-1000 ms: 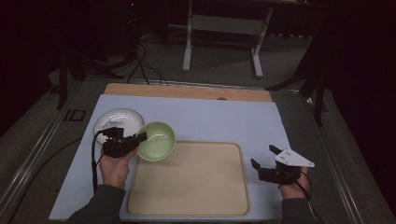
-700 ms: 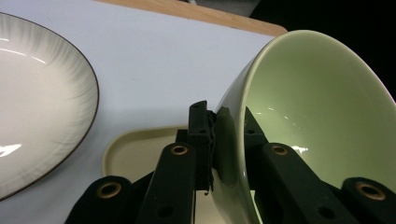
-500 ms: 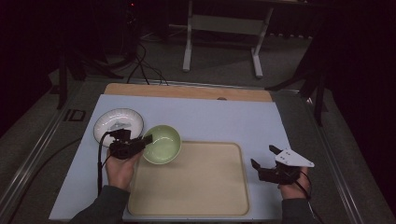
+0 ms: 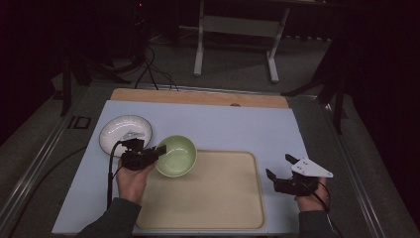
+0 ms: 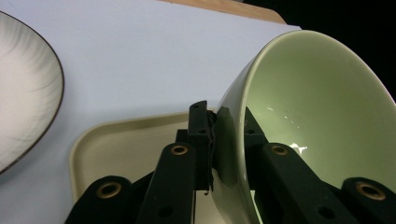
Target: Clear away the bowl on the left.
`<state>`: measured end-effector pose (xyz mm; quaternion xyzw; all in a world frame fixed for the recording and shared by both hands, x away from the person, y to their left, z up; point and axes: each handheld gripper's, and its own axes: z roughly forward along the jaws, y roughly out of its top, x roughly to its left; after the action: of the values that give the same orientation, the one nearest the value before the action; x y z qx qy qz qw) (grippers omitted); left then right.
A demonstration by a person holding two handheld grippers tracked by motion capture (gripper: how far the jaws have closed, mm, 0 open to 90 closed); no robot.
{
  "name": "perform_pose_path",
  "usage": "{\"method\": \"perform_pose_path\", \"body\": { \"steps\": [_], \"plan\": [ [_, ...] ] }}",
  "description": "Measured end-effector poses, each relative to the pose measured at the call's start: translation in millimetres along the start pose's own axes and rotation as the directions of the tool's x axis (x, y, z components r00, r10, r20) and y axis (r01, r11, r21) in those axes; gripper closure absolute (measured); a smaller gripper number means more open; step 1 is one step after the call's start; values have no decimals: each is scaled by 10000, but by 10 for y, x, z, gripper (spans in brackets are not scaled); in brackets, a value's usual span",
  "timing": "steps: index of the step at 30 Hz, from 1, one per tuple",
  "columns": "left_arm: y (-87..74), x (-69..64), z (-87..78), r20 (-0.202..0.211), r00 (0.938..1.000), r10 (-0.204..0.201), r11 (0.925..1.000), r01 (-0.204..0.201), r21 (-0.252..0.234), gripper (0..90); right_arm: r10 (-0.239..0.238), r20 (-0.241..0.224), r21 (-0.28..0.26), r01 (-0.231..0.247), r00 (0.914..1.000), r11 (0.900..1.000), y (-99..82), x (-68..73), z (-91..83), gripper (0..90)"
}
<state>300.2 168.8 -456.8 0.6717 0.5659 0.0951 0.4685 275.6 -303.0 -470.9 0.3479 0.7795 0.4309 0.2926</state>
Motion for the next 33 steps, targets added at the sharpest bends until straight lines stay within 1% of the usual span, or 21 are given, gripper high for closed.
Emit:
{"method": "perform_pose_path", "body": {
  "steps": [3,7,17,33],
  "plan": [
    [-10,-19,25,90,10000,-21,10000,21,36,817,5,-2,-2,-5,10000,10000,0,0,-1,142],
    [-23,-40,50,112,9999,16,9999,-18,133,817,-2,-4,0,2,10000,10000,0,0,0,142],
    [-62,-111,124,250,9994,218,9990,-228,388,817,-14,4,1,14,10000,10000,0,0,1,142],
    [-99,-171,187,309,9991,301,9978,-319,577,817,-4,13,3,4,10000,10000,-2,0,-2,142]
  ]
}}
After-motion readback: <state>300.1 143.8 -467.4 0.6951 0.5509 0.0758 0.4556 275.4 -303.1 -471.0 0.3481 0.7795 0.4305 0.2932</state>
